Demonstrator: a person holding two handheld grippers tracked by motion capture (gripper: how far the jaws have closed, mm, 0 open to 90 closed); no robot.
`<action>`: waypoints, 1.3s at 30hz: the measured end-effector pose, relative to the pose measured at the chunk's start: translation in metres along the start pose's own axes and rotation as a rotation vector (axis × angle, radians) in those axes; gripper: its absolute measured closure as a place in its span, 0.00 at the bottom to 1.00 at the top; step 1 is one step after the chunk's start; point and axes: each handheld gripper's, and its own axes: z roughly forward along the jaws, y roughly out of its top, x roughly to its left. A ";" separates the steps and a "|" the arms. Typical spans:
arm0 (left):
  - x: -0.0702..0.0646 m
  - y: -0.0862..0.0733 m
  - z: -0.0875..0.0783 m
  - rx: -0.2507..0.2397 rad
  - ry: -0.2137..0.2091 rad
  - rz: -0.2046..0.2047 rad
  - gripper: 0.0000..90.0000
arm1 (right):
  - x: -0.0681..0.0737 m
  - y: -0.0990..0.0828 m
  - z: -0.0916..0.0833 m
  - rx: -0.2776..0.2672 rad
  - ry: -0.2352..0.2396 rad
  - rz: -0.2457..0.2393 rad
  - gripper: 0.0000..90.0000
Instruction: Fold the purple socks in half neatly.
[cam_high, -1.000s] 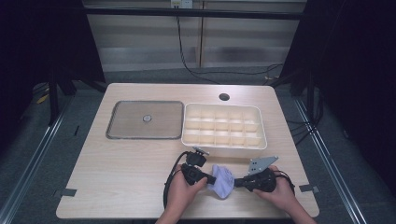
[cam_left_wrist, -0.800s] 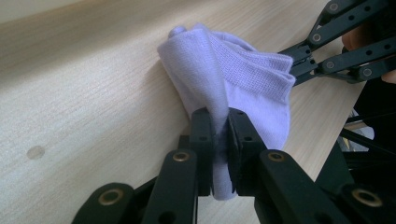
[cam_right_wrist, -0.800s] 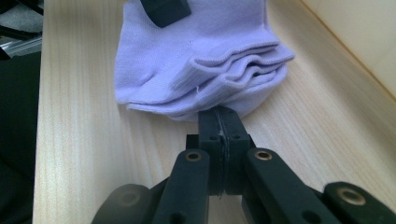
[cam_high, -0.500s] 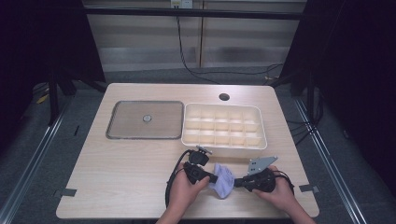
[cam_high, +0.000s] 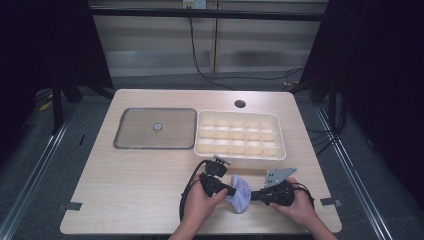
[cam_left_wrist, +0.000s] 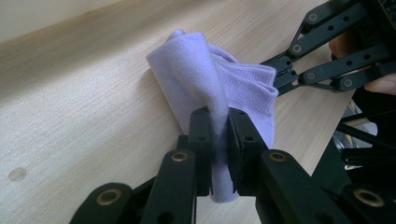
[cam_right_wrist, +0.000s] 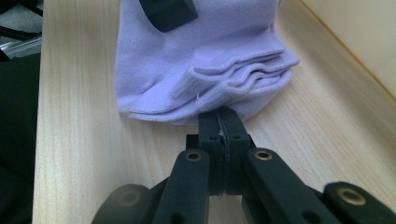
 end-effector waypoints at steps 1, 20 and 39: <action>0.001 0.000 0.000 0.001 0.000 -0.003 0.91 | 0.000 0.000 0.000 0.000 0.000 0.000 1.00; -0.001 0.001 0.000 -0.008 -0.020 -0.006 0.91 | 0.000 0.000 0.001 -0.008 0.005 0.012 1.00; -0.009 0.007 0.005 -0.005 -0.037 0.019 0.90 | 0.004 0.004 0.006 -0.007 0.016 0.004 1.00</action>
